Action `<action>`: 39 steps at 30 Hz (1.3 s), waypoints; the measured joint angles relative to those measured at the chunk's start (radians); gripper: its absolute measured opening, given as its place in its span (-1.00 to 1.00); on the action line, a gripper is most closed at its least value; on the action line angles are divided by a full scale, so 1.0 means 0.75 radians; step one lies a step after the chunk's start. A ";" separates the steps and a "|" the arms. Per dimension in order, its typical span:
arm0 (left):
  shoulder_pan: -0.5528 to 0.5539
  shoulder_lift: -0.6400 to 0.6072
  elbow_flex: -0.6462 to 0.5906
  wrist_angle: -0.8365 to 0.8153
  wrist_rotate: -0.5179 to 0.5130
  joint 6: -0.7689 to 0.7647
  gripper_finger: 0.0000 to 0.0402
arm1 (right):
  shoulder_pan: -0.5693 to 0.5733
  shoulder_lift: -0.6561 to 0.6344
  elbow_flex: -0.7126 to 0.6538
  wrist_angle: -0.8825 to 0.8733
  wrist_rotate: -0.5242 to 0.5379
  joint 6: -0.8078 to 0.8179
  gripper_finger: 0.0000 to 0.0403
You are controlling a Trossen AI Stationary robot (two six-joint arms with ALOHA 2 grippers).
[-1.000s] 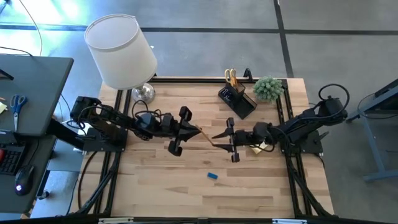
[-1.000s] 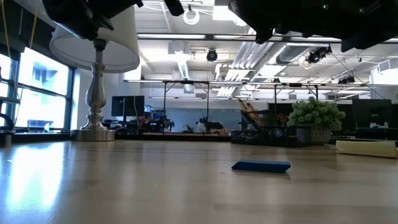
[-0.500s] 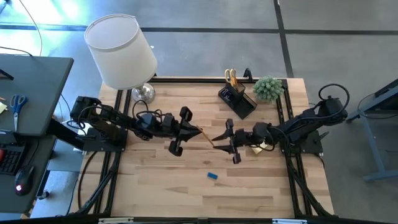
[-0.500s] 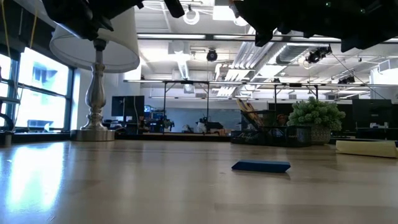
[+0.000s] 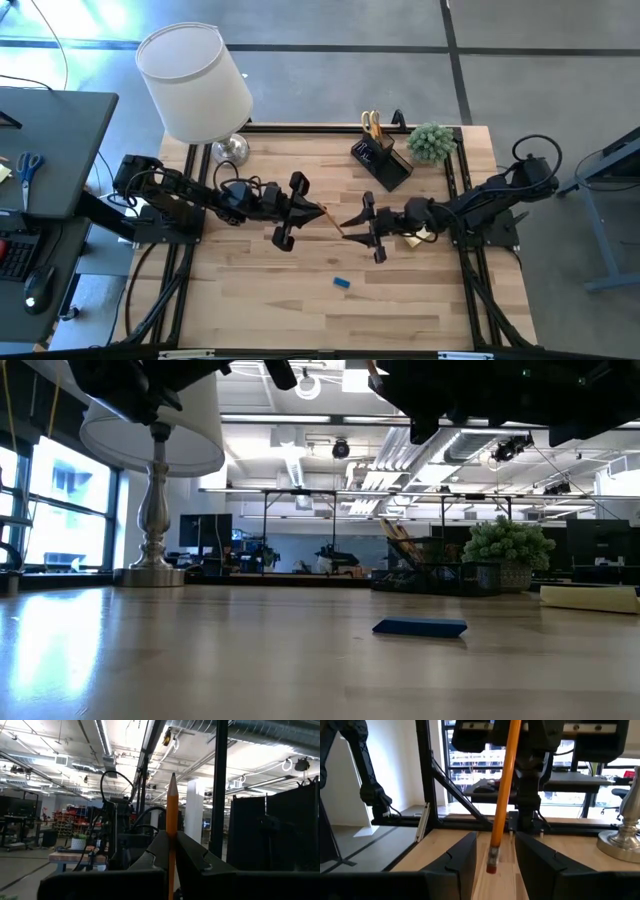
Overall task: Pick and place office supplies into organizer
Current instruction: Put the orange pencil into the desk organizer
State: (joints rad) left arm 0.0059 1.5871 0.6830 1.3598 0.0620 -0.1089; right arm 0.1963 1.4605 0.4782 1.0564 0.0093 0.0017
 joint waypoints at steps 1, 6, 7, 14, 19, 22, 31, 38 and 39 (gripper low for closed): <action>0.000 0.000 0.000 -0.001 0.000 0.000 -1.00 | 0.000 0.000 -0.001 -0.005 0.001 0.000 -0.36; 0.000 0.000 0.000 -0.003 -0.003 0.000 -1.00 | -0.001 0.000 0.021 -0.092 0.028 0.002 -0.36; 0.000 0.000 0.000 -0.004 -0.004 0.000 -1.00 | -0.001 0.000 0.043 -0.144 0.034 0.001 -0.37; 0.000 0.001 0.000 -0.037 -0.004 -0.001 -1.00 | -0.001 0.000 0.229 -0.450 0.045 -0.100 -0.48; 0.000 0.001 0.000 -0.041 -0.004 -0.001 -1.00 | 0.001 -0.001 0.241 -0.486 0.022 -0.117 -0.62; 0.000 0.001 0.000 -0.043 -0.004 -0.001 -1.00 | 0.001 -0.001 0.241 -0.530 0.018 -0.117 -0.72; -0.002 0.001 0.000 -0.045 0.021 -0.005 -1.00 | 0.000 -0.027 0.240 -0.613 0.045 -0.147 -0.94; 0.002 -0.001 0.001 -0.196 -0.018 -0.040 -0.99 | 0.003 -0.148 0.238 -0.805 0.140 -0.197 -0.97; 0.002 -0.001 0.001 -0.227 -0.047 -0.037 -0.99 | 0.002 -0.175 0.238 -0.858 0.172 -0.194 -0.97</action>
State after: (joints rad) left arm 0.0074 1.5867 0.6838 1.1891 0.0265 -0.1367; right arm 0.1977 1.3289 0.6567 0.4129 0.1384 -0.1434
